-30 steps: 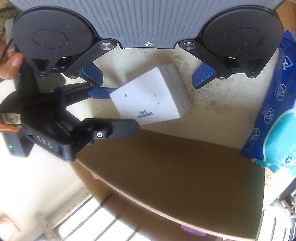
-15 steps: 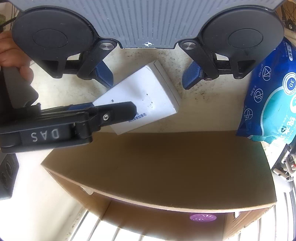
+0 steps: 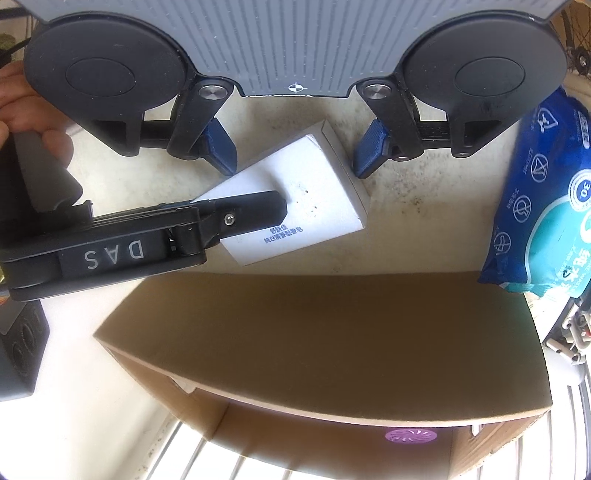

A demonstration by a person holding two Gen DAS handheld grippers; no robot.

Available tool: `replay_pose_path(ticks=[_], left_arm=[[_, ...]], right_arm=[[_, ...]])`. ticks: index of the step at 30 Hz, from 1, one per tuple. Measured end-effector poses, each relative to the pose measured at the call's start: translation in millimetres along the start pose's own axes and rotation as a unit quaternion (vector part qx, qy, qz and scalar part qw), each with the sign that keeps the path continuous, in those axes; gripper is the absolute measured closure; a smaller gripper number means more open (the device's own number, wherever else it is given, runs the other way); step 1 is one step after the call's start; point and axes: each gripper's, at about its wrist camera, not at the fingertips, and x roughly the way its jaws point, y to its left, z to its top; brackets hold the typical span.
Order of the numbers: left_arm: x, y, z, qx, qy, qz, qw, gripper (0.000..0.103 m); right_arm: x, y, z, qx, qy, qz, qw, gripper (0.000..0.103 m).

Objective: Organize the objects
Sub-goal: 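Lower the right gripper around the white box and close it, then lift the white box with the right gripper and carry it over the tray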

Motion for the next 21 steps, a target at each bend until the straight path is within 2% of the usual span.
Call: replay_pose_path(ticks=[4, 7, 12, 21], left_arm=[[-2.9, -2.8, -8.1, 0.01, 0.014, -0.007, 0.9998, 0.033], [-5.3, -12.1, -10.3, 0.019, 0.015, -0.003, 0.9997, 0.034], [-15.3, -1.0, -5.5, 0.046, 0.02, 0.012, 0.9987, 0.032], [-13.0, -4.9, -7.4, 0.059, 0.011, 0.02, 0.998, 0.029]], right_arm=[[-4.7, -3.4, -11.7, 0.007, 0.006, 0.0, 1.0, 0.032], [-6.8, -6.7, -16.9, 0.016, 0.002, 0.002, 1.0, 0.034], [-7.2, -10.6, -17.2, 0.029, -0.004, 0.006, 1.0, 0.036], [-7.3, -14.3, -21.3, 0.037, -0.017, 0.012, 0.999, 0.036]])
